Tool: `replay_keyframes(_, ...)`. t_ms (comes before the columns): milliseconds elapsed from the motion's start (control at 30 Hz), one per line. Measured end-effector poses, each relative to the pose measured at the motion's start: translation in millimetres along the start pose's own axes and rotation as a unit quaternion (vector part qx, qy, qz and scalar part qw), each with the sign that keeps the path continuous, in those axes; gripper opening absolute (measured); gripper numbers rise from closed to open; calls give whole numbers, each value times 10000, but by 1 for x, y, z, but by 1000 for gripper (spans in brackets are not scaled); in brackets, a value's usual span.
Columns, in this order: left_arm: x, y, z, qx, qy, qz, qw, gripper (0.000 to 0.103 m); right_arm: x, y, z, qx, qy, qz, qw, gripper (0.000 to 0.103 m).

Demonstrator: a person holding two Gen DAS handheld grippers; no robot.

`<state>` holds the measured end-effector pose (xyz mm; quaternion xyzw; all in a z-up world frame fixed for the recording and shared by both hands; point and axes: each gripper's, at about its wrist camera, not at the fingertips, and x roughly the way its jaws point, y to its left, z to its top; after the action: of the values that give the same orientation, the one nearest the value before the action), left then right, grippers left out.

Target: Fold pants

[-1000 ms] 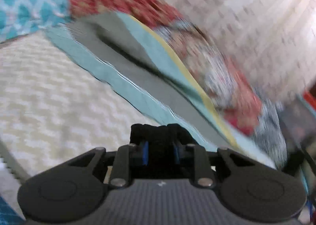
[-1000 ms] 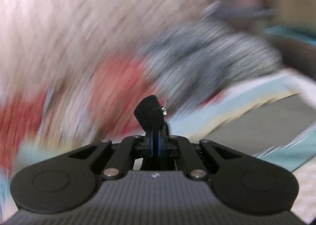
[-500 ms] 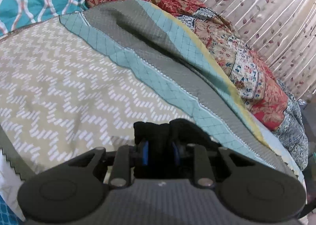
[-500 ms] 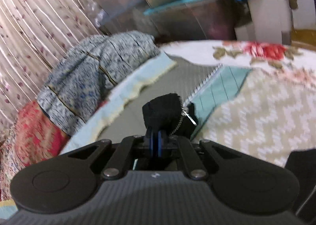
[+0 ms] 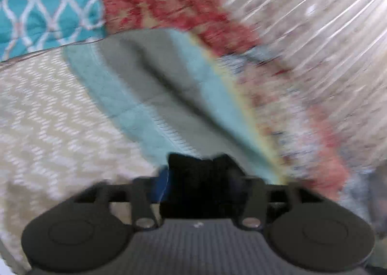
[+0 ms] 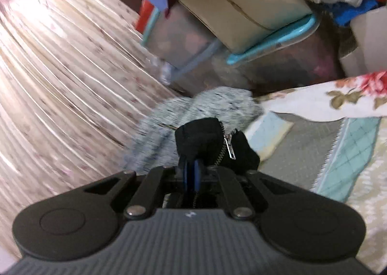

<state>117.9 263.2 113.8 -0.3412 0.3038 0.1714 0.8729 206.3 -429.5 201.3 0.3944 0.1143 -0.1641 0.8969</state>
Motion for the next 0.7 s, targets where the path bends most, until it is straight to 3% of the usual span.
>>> replay_keyframes(33, 10, 4, -3, 85, 225, 289, 9993, 60, 9, -1, -7, -264, 146, -304, 9991, 48)
replay_keyframes(67, 15, 10, -6, 59, 420, 403, 9983, 59, 16, -4, -16, -471, 332, -540, 9969, 56)
replay_keyframes(133, 9, 32, -15, -151, 630, 102, 9978, 60, 21, -17, -36, -779, 554, -894, 9914, 56)
replay_keyframes(267, -36, 72, -34, -145, 639, -187, 9977, 66, 4, -43, -70, -1251, 1006, -695, 9846, 55)
replay_keyframes(433, -86, 115, -78, -240, 1183, -467, 9916, 80, -47, -49, -126, -1801, 1890, 346, 9647, 56)
replay_keyframes(467, -88, 118, -85, -359, 1314, -520, 9893, 87, -58, -47, -141, -1943, 2138, 614, 9554, 56)
replay_keyframes(633, -66, 125, -117, -1199, 1922, -1076, 9680, 87, -126, -13, -224, -2737, 3210, 2047, 8833, 56)
replay_keyframes(667, -59, 121, -124, -1227, 1990, -1137, 9656, 81, -138, -6, -240, -2849, 3359, 2233, 8696, 56)
replay_keyframes(700, -54, 115, -130, -1162, 1974, -1149, 9666, 44, -147, -1, -256, -2948, 3487, 2391, 8570, 56)
